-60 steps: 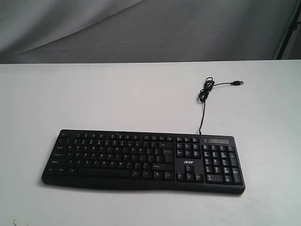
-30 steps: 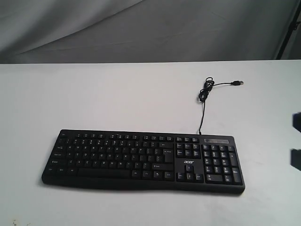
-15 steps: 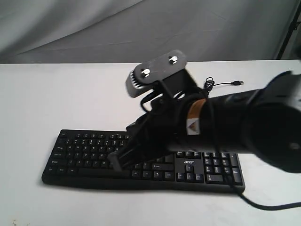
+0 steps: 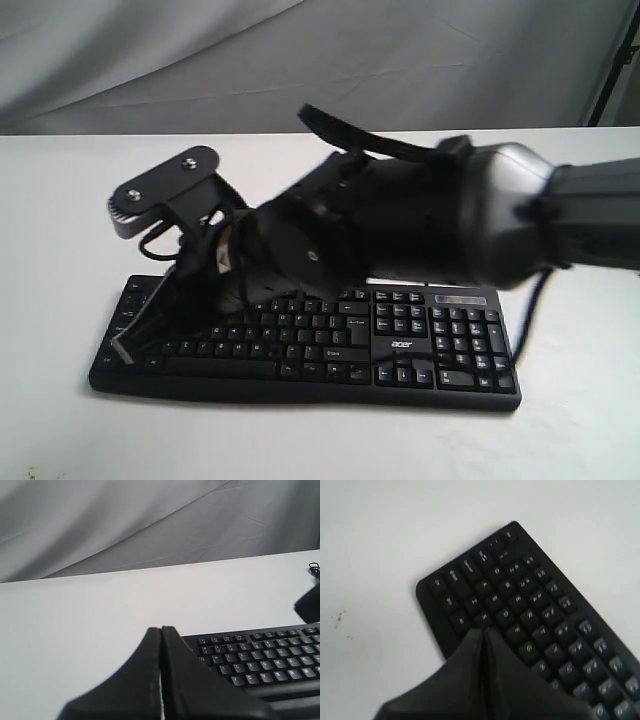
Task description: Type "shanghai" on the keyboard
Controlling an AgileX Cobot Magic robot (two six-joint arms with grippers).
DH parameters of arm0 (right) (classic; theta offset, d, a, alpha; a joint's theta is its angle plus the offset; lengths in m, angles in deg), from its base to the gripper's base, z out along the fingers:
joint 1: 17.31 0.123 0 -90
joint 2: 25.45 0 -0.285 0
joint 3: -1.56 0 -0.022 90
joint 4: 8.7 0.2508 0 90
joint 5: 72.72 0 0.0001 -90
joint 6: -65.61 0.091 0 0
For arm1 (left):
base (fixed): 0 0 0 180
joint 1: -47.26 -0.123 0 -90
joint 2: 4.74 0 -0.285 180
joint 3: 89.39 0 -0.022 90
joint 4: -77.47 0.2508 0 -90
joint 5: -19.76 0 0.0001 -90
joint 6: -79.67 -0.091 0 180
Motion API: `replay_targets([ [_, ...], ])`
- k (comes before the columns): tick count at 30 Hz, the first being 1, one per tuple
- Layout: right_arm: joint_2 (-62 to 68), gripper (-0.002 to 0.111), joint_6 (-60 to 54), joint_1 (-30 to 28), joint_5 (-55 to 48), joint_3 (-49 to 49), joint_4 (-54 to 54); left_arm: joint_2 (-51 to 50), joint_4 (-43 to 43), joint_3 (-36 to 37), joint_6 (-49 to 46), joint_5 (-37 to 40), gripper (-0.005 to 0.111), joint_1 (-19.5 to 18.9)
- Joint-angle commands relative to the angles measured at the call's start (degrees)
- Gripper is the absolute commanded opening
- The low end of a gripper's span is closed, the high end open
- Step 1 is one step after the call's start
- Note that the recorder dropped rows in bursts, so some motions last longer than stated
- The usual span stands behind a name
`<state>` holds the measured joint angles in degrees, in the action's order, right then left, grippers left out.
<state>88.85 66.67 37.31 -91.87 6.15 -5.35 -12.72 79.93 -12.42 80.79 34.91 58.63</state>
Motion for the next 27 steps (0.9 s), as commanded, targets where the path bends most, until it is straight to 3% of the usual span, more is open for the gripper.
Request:
replay_targets([
  [1, 7.94, 0.000, -9.13, 0.15, -4.63, -10.31, 0.45, 0.20, 0.04, 0.25, 0.16, -0.27, 0.000, 0.23],
  [7, 15.12, 0.000, -18.56, 0.15, -4.82, -15.20, 4.72, 0.20, 0.04, 0.25, 0.16, -0.27, 0.000, 0.23],
  [27, 20.99, 0.000, -19.10, -0.38, 2.88, -16.19, 7.25, 0.20, 0.04, 0.25, 0.16, -0.27, 0.000, 0.23],
])
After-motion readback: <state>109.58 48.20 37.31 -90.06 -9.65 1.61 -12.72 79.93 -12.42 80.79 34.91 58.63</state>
